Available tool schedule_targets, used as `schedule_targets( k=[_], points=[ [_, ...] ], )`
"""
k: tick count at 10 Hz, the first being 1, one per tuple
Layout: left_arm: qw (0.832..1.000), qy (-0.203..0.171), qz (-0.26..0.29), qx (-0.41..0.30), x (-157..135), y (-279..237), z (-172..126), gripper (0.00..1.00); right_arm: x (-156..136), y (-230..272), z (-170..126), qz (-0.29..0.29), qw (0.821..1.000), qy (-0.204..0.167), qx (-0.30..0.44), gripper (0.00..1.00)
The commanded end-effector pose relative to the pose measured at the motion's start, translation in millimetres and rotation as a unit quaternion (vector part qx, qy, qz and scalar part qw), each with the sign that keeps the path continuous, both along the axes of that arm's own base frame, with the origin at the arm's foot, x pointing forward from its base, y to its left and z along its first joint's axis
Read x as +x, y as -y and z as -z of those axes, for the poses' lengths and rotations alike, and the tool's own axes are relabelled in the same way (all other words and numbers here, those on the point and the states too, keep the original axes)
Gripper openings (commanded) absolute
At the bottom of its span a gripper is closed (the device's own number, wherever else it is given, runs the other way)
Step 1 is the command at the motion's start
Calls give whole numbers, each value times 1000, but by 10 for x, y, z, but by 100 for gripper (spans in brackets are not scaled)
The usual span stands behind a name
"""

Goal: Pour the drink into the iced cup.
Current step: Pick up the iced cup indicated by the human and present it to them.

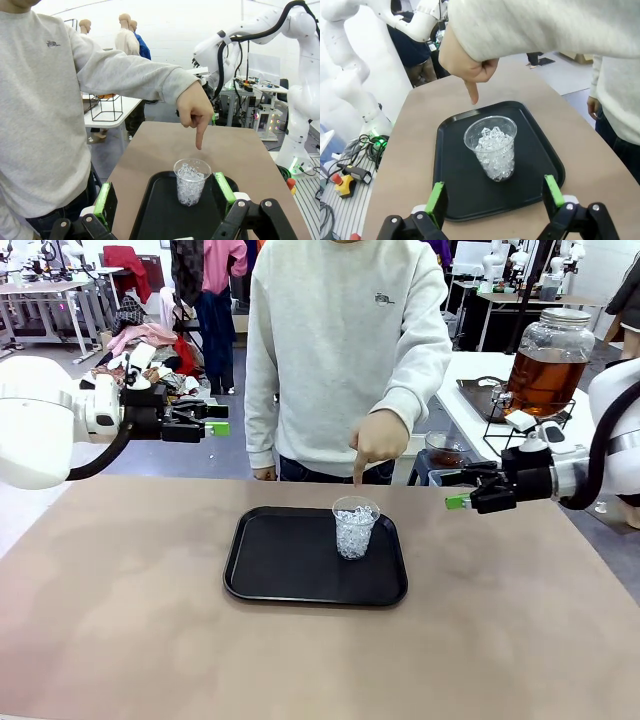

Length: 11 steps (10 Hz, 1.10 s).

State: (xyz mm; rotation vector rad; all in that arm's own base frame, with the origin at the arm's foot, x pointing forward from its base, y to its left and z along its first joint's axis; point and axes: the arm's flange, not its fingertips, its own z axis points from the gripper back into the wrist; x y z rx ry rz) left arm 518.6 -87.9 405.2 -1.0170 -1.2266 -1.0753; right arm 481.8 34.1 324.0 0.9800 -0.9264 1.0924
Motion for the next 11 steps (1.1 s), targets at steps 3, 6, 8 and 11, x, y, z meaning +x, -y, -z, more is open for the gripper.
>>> schedule_targets(
  k=[3,6,8,11],
  points=[
    [1000,1,-6,-4,5,9,-13,100,58,-56,35,-8,1000,3,-1,100],
    [1000,1,-6,-4,5,9,-13,100,58,-56,35,-8,1000,3,-1,100],
    [1000,1,-6,-4,5,9,-13,100,86,-59,63,-9,1000,2,-1,100],
    [1000,1,-6,-4,5,9,-13,100,221,-203,300,-35,996,86,3,100]
  ],
)
